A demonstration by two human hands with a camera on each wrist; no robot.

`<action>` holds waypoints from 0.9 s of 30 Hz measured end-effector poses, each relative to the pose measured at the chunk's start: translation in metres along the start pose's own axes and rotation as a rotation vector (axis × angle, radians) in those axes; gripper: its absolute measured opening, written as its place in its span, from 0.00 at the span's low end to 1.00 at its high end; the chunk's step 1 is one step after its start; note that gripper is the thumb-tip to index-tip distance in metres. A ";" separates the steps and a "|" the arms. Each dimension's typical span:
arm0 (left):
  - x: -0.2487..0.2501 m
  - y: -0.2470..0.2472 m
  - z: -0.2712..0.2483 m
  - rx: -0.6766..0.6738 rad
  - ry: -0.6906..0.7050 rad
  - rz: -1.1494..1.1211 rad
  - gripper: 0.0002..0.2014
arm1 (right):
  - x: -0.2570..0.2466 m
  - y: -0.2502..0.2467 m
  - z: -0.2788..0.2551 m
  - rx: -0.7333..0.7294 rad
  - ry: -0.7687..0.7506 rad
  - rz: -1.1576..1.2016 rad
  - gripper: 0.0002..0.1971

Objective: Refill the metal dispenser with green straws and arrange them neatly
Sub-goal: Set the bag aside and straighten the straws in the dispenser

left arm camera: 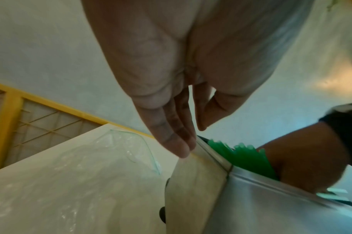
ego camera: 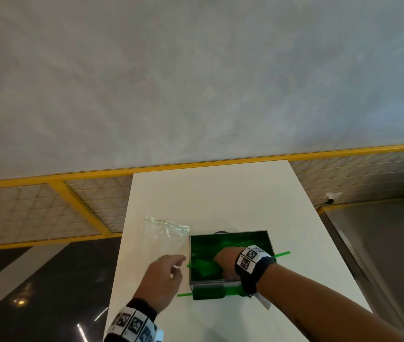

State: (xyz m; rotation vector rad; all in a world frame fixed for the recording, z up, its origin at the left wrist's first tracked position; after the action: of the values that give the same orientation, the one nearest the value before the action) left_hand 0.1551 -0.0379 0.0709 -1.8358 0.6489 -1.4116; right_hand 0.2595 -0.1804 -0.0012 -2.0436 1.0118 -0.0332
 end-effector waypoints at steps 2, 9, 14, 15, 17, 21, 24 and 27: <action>0.015 0.010 0.002 -0.011 0.073 0.073 0.14 | 0.005 0.006 0.003 -0.012 0.006 0.011 0.14; 0.046 0.022 0.011 -0.027 0.116 0.285 0.11 | 0.008 0.006 0.008 -0.027 0.029 -0.029 0.10; 0.048 0.024 0.018 -0.111 0.085 0.399 0.09 | 0.009 0.009 0.008 -0.066 0.058 -0.071 0.09; 0.048 0.023 0.019 -0.112 0.101 0.406 0.09 | 0.010 0.009 0.007 -0.073 0.067 -0.078 0.09; 0.050 0.014 0.020 -0.060 0.147 0.369 0.10 | 0.014 0.007 0.004 -0.076 0.076 -0.096 0.09; 0.054 0.007 0.021 -0.016 0.202 0.324 0.14 | 0.025 0.006 -0.001 -0.065 0.108 -0.099 0.06; 0.054 0.034 0.020 -0.186 0.213 0.565 0.14 | 0.018 -0.003 -0.007 -0.021 0.090 0.096 0.16; 0.051 0.038 0.022 -0.162 0.208 0.610 0.18 | 0.018 -0.030 -0.031 0.093 0.074 0.291 0.25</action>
State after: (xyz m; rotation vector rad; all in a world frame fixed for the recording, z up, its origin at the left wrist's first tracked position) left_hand 0.1912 -0.0943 0.0683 -1.4292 1.3308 -1.1583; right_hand 0.2806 -0.2034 0.0340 -1.8054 1.3200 -0.0032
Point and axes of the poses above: each hand's wrist, its own z-axis towards the middle knuckle, its own y-axis out of the palm, x = y × z, the point moved 10 cm from there along z, towards the middle knuckle, and after that the axes turned 8 degrees about z, right-handed, at the moved point
